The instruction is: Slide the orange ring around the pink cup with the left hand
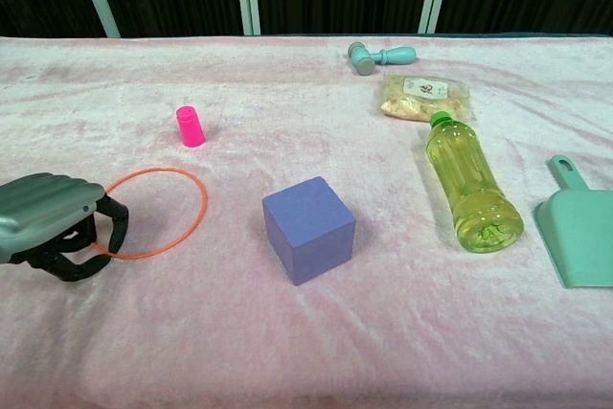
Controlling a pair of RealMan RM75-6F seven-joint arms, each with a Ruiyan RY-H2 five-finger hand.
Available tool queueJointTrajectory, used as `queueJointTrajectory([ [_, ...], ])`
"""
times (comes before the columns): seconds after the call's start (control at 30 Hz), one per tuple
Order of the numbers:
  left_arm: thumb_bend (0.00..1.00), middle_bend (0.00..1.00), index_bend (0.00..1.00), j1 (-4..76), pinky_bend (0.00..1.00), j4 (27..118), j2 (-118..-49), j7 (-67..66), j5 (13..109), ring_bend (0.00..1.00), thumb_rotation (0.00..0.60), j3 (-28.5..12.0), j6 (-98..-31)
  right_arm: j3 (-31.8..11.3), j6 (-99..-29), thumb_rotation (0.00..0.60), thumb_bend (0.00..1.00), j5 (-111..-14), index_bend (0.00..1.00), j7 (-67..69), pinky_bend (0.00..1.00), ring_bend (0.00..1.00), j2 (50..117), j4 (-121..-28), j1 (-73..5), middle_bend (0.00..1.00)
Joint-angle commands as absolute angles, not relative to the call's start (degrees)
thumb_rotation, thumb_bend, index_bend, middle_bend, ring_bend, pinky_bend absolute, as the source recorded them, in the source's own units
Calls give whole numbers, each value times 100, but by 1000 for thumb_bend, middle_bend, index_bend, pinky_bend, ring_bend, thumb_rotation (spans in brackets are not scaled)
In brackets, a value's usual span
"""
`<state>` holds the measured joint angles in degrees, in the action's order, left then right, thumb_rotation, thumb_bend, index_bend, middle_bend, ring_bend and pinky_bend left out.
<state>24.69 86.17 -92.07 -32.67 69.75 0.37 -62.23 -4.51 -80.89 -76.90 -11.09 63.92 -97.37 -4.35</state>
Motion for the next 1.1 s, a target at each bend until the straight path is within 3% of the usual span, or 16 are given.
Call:
queueJointTrajectory([
  [0.03,439,987,567,2469,1000,8618,-9209,-3256,6977,986,600,37,-6227,-450,-8087,600,246,-7690,45,-1108,320,265,6391,-9738,-435,71],
  [1.1,467,989,601,2522,1000,8728,-9148,-3191,6785,986,600,-11,-6122,-444,-8074,600,247,-7678,45,-1106,321,265,6389,-9748,-437,71],
])
